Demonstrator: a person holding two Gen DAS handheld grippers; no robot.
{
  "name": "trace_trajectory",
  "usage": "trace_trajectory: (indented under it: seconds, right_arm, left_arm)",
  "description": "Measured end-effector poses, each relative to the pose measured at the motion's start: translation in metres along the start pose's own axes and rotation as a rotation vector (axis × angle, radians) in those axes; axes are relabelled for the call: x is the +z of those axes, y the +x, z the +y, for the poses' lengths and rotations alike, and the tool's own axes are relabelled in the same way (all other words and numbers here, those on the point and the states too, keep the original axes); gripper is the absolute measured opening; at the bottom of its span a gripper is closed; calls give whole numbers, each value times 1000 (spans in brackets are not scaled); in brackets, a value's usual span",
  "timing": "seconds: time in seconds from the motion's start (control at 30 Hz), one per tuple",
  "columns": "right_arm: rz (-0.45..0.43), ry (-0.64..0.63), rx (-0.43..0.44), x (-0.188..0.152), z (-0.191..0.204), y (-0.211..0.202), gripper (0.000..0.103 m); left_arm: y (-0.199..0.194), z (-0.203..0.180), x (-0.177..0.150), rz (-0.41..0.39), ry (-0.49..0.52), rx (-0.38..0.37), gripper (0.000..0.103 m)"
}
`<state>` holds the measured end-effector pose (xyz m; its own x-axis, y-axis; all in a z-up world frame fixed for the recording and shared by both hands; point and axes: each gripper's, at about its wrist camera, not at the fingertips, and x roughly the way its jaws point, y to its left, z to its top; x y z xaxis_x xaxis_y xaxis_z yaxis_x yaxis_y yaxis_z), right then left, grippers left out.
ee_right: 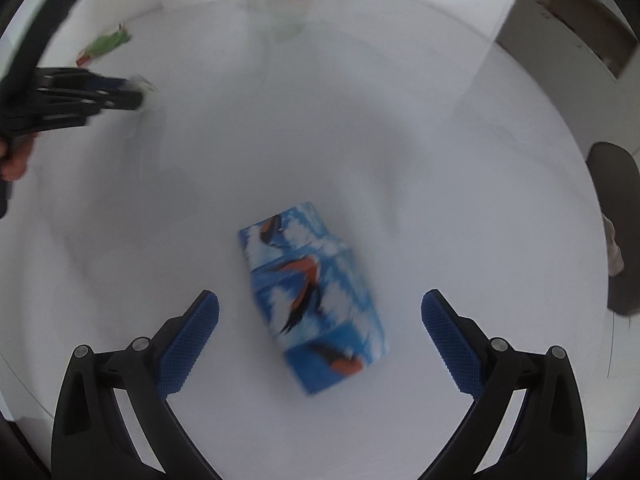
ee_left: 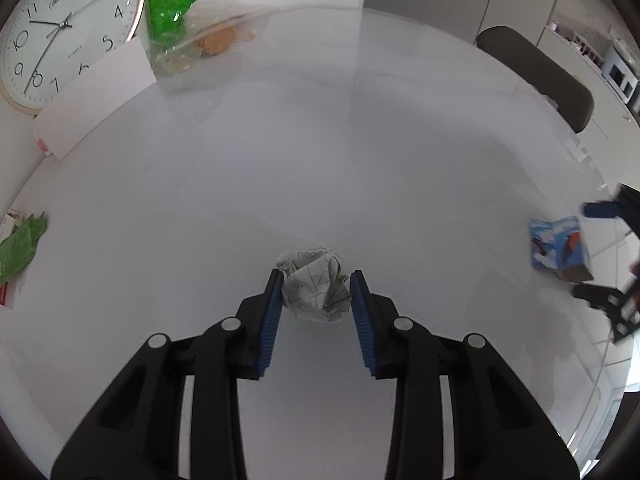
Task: Collect trash
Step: 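Grasp the blue printed box with the right tool while the left holds the plastic, then drop the blue box into the bin with the right tool while the left drops the plastic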
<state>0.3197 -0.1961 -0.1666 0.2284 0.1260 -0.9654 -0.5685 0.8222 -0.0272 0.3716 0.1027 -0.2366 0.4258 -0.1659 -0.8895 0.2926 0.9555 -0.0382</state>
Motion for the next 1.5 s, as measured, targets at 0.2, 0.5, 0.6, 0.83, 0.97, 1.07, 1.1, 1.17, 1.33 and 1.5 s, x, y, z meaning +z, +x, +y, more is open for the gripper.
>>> trace_trajectory:
  seconds: [0.2, 0.5, 0.6, 0.83, 0.97, 1.07, 1.1, 1.17, 1.33, 1.5]
  right_arm:
    - [53, 7, 83, 4, 4, 9, 54]
    - [-38, 150, 136, -66, 24, -55, 53]
    - [-73, 230, 140, -114, 33, -88, 53]
    - [-117, 407, 145, -240, 52, -159, 53]
    - [-124, 496, 121, -309, 66, -192, 53]
    - [-129, 555, 111, -352, 74, -210, 53]
    - [-132, 570, 112, -361, 75, -212, 53]
    - [-142, 604, 110, -382, 75, -220, 53]
    - [-154, 658, 64, -430, 79, -229, 53]
    - [-78, 757, 2, -498, 77, -201, 53]
  left_arm:
    - [-31, -23, -11, 4, 18, -2, 34]
    - [-88, -94, -50, -4, 68, -45, 34]
    - [-108, -127, -66, 0, 84, -82, 34]
    - [-155, -224, -124, 31, 173, -154, 34]
    - [-175, -272, -159, 65, 227, -210, 34]
    - [-187, -302, -181, 85, 261, -243, 34]
    - [-191, -312, -188, 92, 269, -253, 34]
    - [-197, -329, -200, 100, 294, -266, 34]
    - [-209, -360, -220, 95, 372, -279, 34]
    - [-211, -394, -244, 137, 457, -274, 34]
